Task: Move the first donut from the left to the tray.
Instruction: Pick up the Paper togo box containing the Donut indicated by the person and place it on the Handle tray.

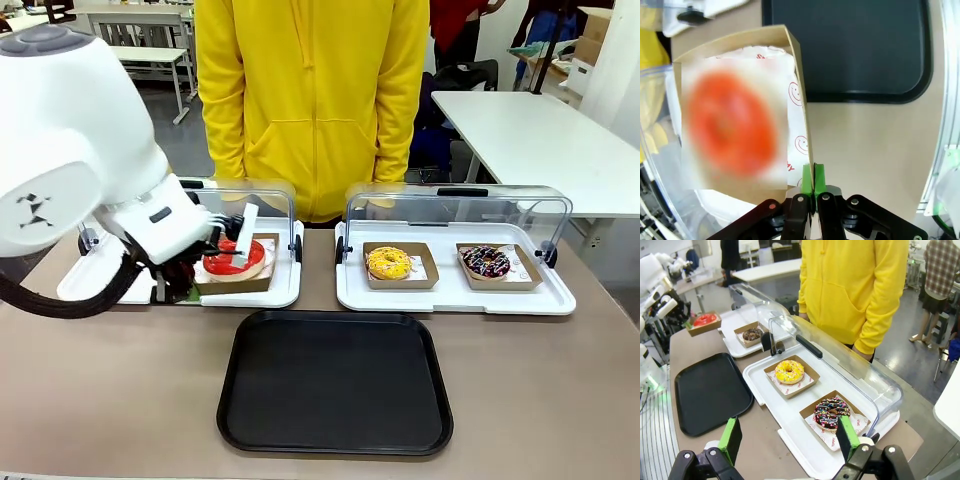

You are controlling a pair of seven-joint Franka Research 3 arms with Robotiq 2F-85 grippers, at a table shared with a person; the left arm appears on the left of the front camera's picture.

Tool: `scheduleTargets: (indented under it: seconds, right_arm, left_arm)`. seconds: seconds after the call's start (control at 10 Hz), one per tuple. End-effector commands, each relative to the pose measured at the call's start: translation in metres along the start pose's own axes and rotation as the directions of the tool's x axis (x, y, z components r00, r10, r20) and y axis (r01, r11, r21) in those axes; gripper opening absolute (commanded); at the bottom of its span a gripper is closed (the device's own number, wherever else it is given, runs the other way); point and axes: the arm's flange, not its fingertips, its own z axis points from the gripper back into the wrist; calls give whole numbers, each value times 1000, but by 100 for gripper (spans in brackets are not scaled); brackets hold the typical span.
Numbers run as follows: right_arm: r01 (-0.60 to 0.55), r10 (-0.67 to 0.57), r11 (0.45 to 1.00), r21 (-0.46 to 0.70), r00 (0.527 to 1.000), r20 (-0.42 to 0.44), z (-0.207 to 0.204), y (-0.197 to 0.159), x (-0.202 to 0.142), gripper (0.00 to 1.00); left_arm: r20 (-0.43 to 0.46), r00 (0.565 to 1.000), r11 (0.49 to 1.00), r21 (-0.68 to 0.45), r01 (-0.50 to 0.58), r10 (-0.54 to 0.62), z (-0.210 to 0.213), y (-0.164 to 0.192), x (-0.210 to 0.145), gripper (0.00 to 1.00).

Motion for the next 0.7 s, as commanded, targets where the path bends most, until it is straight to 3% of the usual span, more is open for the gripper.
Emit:
scheduleTargets:
  seconds: [0.0, 0.2, 0.6]
  right_arm:
    - [-26, 26, 1000, 0, 999, 30, -1, -2, 1, 100]
    - [-26, 26, 1000, 0, 999, 30, -1, -2, 1, 100]
    - [-26, 26, 1000, 0, 999, 30, -1, -2, 1, 100]
  left_arm:
    - [25, 999, 999, -1, 35, -35, -17, -28, 55, 2]
    - [62, 995, 997, 5, 77, -78, -34, -58, 99, 2]
    - [52, 995, 995, 44, 85, -88, -73, -101, 143, 2]
